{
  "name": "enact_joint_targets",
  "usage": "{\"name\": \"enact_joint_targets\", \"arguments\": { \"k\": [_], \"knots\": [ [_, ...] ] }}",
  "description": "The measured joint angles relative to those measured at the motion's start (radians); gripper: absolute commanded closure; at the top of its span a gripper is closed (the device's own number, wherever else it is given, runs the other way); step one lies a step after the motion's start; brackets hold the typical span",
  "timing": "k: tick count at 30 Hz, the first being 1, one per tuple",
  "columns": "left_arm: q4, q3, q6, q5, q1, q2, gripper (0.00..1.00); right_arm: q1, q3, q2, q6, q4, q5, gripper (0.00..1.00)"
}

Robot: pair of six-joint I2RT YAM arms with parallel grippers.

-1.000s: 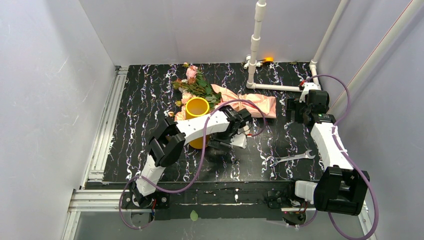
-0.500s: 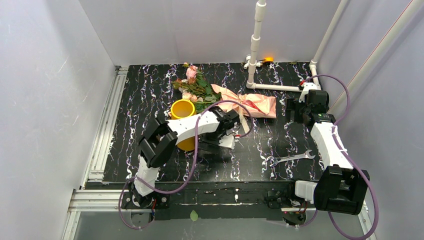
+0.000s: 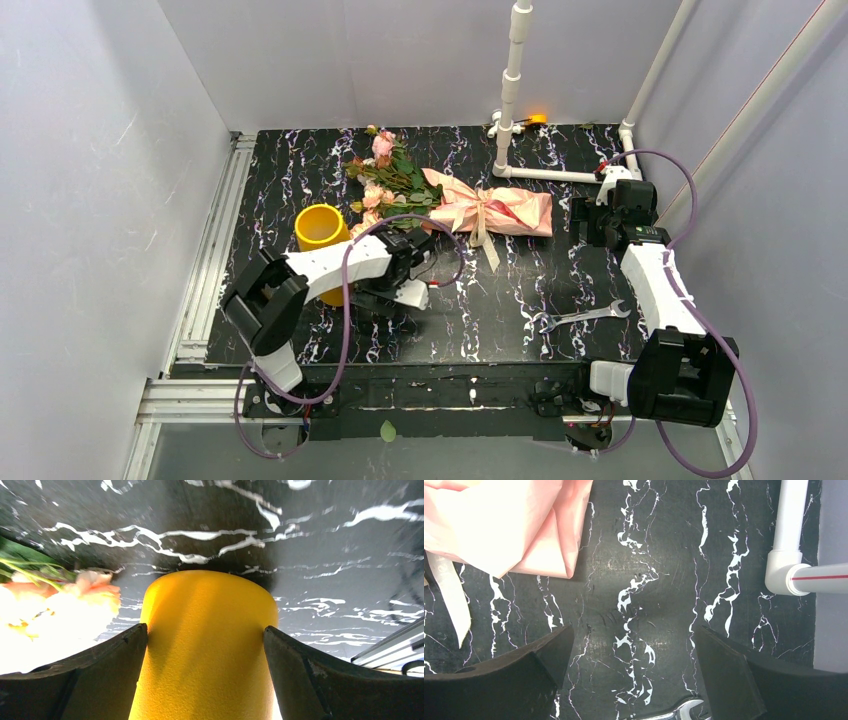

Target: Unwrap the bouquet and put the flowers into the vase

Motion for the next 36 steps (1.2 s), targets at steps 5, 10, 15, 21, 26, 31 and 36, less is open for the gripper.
{"name": "enact_joint_targets", "arguments": {
  "k": [5, 10, 15, 21, 26, 31, 36],
  "knots": [
    [0.061, -0.099, 0.093, -0.016, 0.062, -0.075, 0.16, 0.0, 0.0, 0.005, 0.0, -0.006, -0.001, 0.0],
    [0.138, -0.168, 0.203, -0.013, 0.135, -0.13, 0.16, 0.0, 0.0, 0.006, 0.0, -0.007, -0.001, 0.0],
    [0.225, -0.224, 0.322, 0.011, 0.254, -0.18, 0.16, 0.0, 0.0, 0.006, 0.0, -0.008, -0.018, 0.0],
    [0.293, -0.24, 0.454, 0.064, 0.396, -0.195, 0.16, 0.0, 0.0, 0.015, -0.002, -0.01, -0.04, 0.0],
    [0.36, -0.24, 0.546, 0.118, 0.502, -0.192, 0.16, 0.0, 0.0, 0.021, -0.003, -0.016, -0.057, 0.0],
    [0.401, -0.192, 0.584, 0.183, 0.595, -0.131, 0.16, 0.0, 0.0, 0.023, -0.009, -0.017, -0.087, 0.0],
    [0.454, -0.169, 0.631, 0.241, 0.668, -0.089, 0.15, 0.0, 0.0, 0.042, -0.019, -0.021, -0.118, 0.0]
  ]
}}
